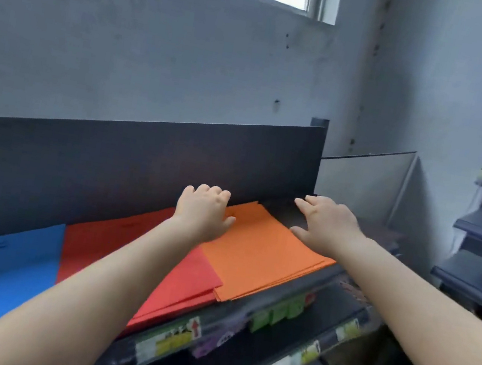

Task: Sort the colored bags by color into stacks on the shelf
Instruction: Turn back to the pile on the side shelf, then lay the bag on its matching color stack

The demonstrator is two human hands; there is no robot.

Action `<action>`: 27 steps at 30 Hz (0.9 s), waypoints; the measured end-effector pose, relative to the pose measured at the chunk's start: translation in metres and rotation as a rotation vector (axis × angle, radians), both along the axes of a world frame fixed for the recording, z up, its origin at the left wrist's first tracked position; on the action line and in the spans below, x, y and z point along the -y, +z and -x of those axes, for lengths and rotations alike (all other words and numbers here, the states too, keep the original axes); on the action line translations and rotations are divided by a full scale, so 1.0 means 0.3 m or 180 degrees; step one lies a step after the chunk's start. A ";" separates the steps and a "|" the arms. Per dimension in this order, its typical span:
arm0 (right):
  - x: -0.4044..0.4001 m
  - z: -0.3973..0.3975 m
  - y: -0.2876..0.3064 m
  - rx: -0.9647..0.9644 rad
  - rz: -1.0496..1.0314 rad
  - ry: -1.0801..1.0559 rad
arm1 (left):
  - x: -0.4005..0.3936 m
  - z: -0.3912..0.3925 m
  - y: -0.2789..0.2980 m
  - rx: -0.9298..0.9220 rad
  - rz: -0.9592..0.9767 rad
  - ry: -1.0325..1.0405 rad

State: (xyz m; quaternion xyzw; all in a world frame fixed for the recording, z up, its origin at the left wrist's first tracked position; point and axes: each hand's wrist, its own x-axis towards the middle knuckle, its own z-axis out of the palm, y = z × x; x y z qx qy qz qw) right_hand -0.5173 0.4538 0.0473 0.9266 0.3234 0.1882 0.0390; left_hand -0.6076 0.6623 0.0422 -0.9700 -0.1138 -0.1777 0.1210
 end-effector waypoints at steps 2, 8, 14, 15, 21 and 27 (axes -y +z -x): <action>0.147 -0.059 0.002 -0.0059 -0.0006 -0.0227 | 0.125 -0.096 -0.002 0.0007 -0.0025 -0.0156; 0.561 -0.191 0.002 -0.0117 -0.0026 -0.0876 | 0.501 -0.349 -0.009 -0.0019 0.0069 -0.0739; 0.904 -0.298 -0.011 -0.0149 -0.0118 -0.1470 | 0.840 -0.590 -0.003 -0.0063 0.0100 -0.1341; 0.954 -0.319 -0.015 -0.0164 -0.0127 -0.1569 | 0.894 -0.631 -0.004 -0.0065 0.0129 -0.1446; 1.235 -0.479 -0.029 -0.0185 -0.0175 -0.2086 | 1.206 -0.910 -0.012 -0.0125 0.0159 -0.1958; 1.471 -0.694 -0.011 -0.0167 -0.0241 -0.2504 | 1.474 -1.222 0.006 -0.0058 0.0192 -0.2379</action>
